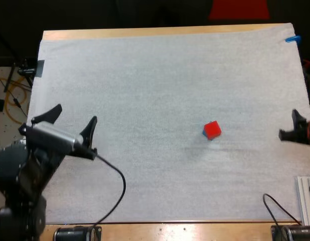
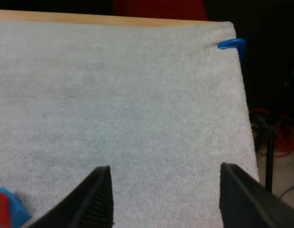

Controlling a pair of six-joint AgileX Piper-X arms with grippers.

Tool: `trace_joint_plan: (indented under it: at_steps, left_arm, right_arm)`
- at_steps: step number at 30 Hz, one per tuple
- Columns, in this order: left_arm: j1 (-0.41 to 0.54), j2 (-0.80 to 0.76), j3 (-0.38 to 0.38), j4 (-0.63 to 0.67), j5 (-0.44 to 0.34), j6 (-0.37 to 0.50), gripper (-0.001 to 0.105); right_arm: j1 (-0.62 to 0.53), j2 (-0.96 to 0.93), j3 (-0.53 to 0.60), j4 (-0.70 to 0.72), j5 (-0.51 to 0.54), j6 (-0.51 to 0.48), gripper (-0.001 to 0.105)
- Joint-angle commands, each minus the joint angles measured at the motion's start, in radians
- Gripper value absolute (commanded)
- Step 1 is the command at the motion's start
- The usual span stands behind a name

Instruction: Stack red cube on blue cube

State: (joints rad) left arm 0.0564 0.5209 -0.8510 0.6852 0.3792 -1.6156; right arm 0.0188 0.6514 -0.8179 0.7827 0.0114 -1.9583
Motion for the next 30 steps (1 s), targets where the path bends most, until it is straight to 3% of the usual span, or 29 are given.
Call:
trace_joint_plan:
  at_steps: [1, 13, 18, 23, 30]
  left_arm:
    - [0.000, -0.044, -0.006, 0.030, 0.006, -0.011, 0.076]
    - [0.000, -0.419, -0.004, 0.243, 0.006, 0.050, 0.076]
    - [0.000, -0.551, -0.004, 0.402, -0.010, 0.050, 0.076]
    - [0.000, -0.655, -0.004, 0.534, -0.009, 0.045, 0.076]
    - [0.002, -0.675, -0.008, 0.572, -0.062, -0.018, 0.076]
  right_arm:
    - [-0.004, -0.056, 0.000, 0.031, -0.011, -0.017, 0.050]
    - [-0.004, -0.523, 0.130, 0.107, -0.011, 0.033, 0.050]
    - [-0.004, -0.706, 0.155, 0.203, -0.011, 0.033, 0.050]
    - [-0.004, -0.701, 0.135, 0.277, -0.086, 0.022, 0.050]
    - [-0.004, -0.704, 0.135, 0.273, -0.127, 0.017, 0.050]
